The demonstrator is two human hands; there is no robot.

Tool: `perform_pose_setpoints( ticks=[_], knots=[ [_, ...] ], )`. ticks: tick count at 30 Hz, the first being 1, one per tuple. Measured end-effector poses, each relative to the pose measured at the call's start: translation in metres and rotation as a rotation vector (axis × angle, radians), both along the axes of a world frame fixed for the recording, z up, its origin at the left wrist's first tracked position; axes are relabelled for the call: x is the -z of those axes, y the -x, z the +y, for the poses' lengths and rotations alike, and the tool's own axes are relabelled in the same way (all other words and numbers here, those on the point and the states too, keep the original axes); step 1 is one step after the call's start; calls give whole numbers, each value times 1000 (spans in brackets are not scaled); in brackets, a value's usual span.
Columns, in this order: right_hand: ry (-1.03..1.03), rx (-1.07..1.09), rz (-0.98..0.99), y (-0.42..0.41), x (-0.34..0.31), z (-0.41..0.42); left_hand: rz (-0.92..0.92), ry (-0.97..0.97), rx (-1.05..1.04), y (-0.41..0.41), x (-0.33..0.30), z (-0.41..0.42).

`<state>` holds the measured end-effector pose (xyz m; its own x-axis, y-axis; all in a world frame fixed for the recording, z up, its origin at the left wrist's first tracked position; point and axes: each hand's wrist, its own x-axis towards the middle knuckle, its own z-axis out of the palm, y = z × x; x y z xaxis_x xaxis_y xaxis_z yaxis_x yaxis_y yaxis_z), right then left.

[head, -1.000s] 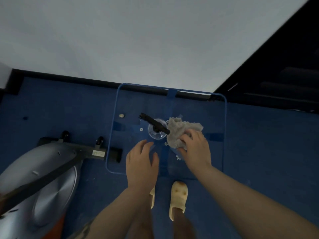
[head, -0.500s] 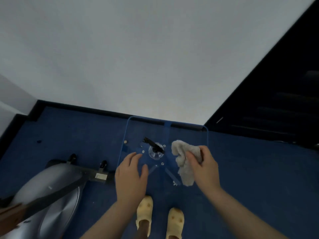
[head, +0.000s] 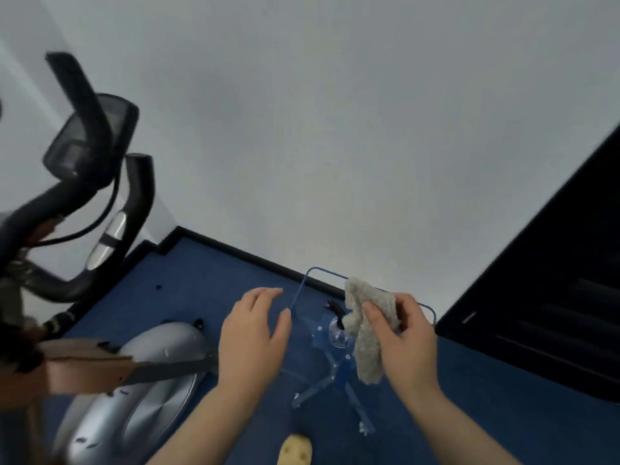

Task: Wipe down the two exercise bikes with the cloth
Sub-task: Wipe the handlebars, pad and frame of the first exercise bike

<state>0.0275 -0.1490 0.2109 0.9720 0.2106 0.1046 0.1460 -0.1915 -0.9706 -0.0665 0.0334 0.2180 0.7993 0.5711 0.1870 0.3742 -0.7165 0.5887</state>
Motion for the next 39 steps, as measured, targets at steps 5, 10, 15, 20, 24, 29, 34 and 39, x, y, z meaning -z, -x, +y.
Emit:
perform_pose_setpoints(
  ticks=[5,10,15,20,24,29,34,39],
  knots=[
    [-23,-120,-25,10,-14,26,-55,-36,-146,38,-28,2],
    [-40,-273,-67,30,-30,64,-119,-82,-292,83,-55,10],
    [-61,-428,-101,61,-46,106,-193,-97,-425,130,-72,26],
    [-45,-524,-116,95,-58,147,-267,-107,-508,174,-78,57],
    [-70,-507,-197,123,-65,185,-325,-110,-550,207,-80,107],
    [-65,-424,-263,170,-68,241,-313,-77,-467,250,-78,184],
    [-58,-328,-380,201,-89,300,-300,-56,-345,281,-78,258],
    [157,-393,-593,202,-112,343,-300,33,-248,278,-76,287]
  ],
)
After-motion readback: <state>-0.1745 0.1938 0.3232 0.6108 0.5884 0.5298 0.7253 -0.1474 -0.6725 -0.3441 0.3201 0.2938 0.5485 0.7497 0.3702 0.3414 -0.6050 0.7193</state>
